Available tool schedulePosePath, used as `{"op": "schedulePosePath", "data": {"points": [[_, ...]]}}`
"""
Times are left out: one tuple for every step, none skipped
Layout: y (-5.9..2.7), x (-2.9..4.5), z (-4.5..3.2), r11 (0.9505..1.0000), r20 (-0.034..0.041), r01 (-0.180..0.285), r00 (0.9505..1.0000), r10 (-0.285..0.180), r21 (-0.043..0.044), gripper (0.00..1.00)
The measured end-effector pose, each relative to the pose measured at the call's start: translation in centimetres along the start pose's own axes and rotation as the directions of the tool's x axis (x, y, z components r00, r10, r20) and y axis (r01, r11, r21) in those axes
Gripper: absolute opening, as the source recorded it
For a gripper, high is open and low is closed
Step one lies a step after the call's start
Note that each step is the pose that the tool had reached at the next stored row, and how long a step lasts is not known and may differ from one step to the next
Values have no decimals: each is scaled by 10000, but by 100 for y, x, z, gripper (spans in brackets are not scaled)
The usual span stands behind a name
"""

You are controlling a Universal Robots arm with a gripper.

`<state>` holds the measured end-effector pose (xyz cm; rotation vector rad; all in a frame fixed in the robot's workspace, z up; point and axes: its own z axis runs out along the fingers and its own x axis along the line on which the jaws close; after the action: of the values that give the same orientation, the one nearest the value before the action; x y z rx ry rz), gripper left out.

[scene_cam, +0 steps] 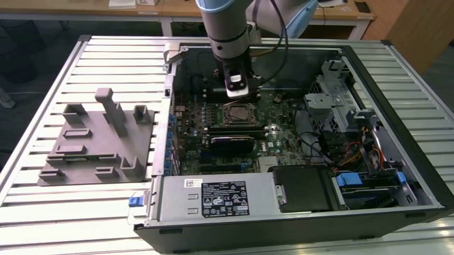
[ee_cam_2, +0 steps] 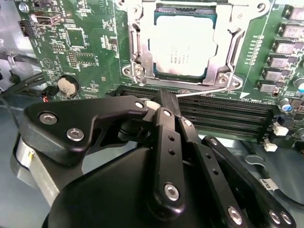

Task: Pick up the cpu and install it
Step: 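Install the first cpu locking lever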

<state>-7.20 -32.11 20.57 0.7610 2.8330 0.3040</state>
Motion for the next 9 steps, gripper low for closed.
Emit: {"op": "schedulePosePath", "data": {"points": [[-1, 10, 2, 10000, 17, -54, 10000, 54, 4, 11], [-2, 17, 4, 9999, 34, -112, 9999, 112, 10, 11], [-3, 22, 5, 9998, 53, -182, 9998, 182, 22, 11], [-5, 26, 9, 9997, 75, -258, 9996, 258, 30, 11], [-7, 29, 13, 9994, 98, -342, 9994, 342, 40, 11], [-8, 32, 17, 9991, 122, -433, 9990, 432, 52, 11], [-8, 35, 20, 9986, 146, -524, 9985, 523, 64, 11], [-6, 38, 24, 9981, 169, -612, 9980, 611, 75, 11], [-4, 40, 29, 9975, 193, -701, 9974, 700, 84, 11]]}}
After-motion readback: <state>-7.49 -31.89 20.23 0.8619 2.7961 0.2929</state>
